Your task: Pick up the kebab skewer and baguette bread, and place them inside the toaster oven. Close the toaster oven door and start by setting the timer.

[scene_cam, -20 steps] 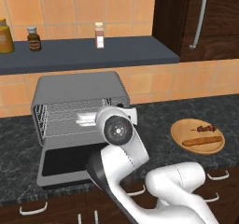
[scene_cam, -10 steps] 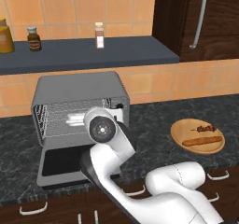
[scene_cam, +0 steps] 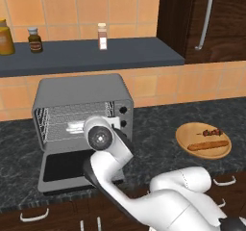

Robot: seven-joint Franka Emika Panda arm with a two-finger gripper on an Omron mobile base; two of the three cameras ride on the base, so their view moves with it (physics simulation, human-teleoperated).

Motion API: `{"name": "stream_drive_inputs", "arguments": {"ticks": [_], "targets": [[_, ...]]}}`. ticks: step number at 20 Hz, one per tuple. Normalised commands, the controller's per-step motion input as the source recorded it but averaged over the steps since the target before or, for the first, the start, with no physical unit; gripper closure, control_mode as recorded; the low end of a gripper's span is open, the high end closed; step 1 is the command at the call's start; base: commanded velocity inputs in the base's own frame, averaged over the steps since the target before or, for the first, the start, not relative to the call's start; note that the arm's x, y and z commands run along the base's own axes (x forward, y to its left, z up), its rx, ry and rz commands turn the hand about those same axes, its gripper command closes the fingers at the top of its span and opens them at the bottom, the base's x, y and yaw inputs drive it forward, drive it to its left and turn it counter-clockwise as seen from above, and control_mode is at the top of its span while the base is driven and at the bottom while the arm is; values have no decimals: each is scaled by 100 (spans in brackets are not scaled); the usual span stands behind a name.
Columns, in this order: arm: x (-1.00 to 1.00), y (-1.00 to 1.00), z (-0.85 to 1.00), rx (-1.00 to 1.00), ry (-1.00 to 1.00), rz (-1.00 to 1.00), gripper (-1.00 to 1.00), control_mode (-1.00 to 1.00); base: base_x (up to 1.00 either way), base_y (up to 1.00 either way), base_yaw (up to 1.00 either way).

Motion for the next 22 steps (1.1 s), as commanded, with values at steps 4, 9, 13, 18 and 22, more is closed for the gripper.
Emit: {"name": "stream_drive_inputs", "arguments": {"ticks": [4,9,13,18,22], "targets": [[63,0,-16,0,0,1,-100,-100,0,0,0],[36,19,-9,1,0,0,-100,-100,0,0,0],[31,17,-5,3,0,0,-100,-100,0,0,0],[43,1,-12,0,0,0,-100,-100,0,0,0],[20,0,-22,0,11,0,-100,-100,0,0,0]]}}
